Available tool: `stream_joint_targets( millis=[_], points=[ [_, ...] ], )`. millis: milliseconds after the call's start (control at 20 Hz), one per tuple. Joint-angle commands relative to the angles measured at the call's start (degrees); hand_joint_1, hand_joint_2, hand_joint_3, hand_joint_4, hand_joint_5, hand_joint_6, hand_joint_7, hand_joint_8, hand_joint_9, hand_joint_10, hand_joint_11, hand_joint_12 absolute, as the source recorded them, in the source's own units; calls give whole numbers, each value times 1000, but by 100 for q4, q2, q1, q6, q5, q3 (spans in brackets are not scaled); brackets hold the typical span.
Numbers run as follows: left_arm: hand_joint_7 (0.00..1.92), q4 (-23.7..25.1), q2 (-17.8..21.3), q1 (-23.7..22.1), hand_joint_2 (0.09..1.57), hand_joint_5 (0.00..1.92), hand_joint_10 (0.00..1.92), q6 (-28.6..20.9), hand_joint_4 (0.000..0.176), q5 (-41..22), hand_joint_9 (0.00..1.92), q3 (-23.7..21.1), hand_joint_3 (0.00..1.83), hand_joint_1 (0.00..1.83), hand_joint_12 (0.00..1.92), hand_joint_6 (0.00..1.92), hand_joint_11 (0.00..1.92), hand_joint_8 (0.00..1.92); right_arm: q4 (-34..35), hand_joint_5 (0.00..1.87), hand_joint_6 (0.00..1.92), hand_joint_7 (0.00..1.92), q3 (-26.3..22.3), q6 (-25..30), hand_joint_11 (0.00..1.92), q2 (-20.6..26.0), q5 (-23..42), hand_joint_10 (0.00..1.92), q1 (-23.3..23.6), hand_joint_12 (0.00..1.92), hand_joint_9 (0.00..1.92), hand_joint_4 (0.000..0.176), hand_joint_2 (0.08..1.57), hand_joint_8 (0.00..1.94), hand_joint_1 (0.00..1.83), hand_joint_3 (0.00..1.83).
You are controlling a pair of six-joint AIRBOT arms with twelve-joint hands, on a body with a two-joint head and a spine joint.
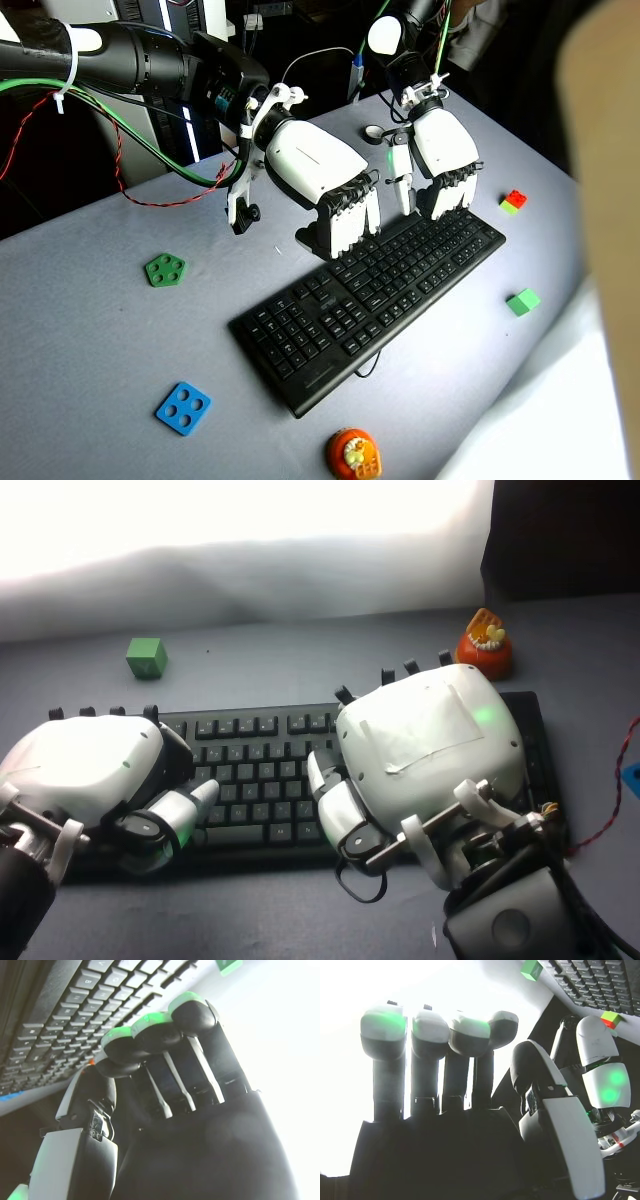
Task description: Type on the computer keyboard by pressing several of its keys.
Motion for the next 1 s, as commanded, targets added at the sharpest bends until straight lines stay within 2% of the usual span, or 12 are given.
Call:
stream_joint_targets(
  millis=[0, 100, 200, 250, 350, 450, 550, 650, 700, 750, 850, 950],
  points=[
    [26, 324, 9, 20, 1320, 10, 70, -29, 0, 501, 11, 3, 261, 161, 207, 82, 0, 69, -580, 76, 374, 149, -19, 1, 0, 5, 266, 335, 18, 833, 49, 0, 1296, 119, 425, 418],
    [30, 324, 12, 119, 1442, 5, 23, -75, 0, 514, 7, 11, 39, 145, 65, 19, 0, 2, -580, 148, 209, 217, -19, 1, 0, 5, 254, 167, 8, 771, 119, 0, 1452, 2, 414, 101],
    [48, 329, 4, 259, 1466, 24, 19, -115, 0, 561, 35, 12, 14, 19, 269, 10, 0, 0, -580, 130, 166, 196, -15, 2, 0, 0, 236, 137, -15, 814, 130, 0, 1500, 1, 313, 76],
    [44, 349, -30, 327, 1468, 28, 15, -137, 0, 598, 31, 25, 9, 70, 238, 10, 0, 1, -580, 130, 158, 199, -12, 5, 0, -5, 217, 133, -36, 837, 138, 0, 1494, 2, 349, 63],
    [22, 432, -47, 427, 1472, 1, 2, -219, 0, 607, 6, 29, 4, 113, 33, 0, 0, 1, -579, 154, 150, 220, 0, 42, 0, -6, 107, 130, -76, 949, 169, 0, 1491, 5, 366, 45],
    [37, 495, -41, 508, 1473, 1, 4, -254, 0, 629, 11, 37, 5, 23, 76, 0, 0, 3, -579, 148, 132, 216, 43, 163, 0, -6, -26, 118, -113, 892, 165, 0, 1522, 3, 272, 46],
    [74, 558, -83, 633, 1448, 66, 11, -272, 0, 673, 43, 65, 0, 184, 295, 14, 0, 3, -558, 183, 138, 274, 149, 455, 0, -9, -318, 142, -155, 1059, 220, 0, 1502, 16, 353, 26],
    [119, 640, -151, 744, 1439, 110, 26, -311, 0, 674, 92, 109, 0, 171, 589, 20, 0, 10, -332, 230, 169, 317, 271, 673, 0, -19, -644, 187, -149, 1190, 267, 0, 1502, 21, 371, 20],
    [215, 640, -188, 803, 1424, 180, 58, -330, 0, 707, 175, 122, 0, 164, 905, 41, 0, 31, -311, 247, 269, 378, 354, 793, 0, -48, -791, 334, -158, 1271, 274, 0, 1507, 18, 382, 14],
    [276, 640, -226, 861, 1416, 214, 73, -345, 0, 738, 216, 137, 0, 174, 1067, 49, 0, 43, -311, 239, 374, 419, 456, 872, 0, -99, -885, 505, -167, 1327, 246, 0, 1503, 17, 412, 8],
    [327, 640, -329, 943, 1417, 259, 100, -351, 0, 775, 241, 194, 0, 255, 1216, 56, 0, 37, -311, 218, 617, 502, 705, 989, 0, -261, -937, 808, -200, 1449, 219, 0, 1489, 34, 470, 0],
    [351, 640, -383, 994, 1410, 292, 147, -351, 0, 775, 282, 225, 0, 233, 1340, 66, 0, 35, -311, 172, 810, 556, 894, 1053, 0, -402, -949, 985, -230, 1528, 209, 0, 1498, 73, 451, 4]
  ],
)
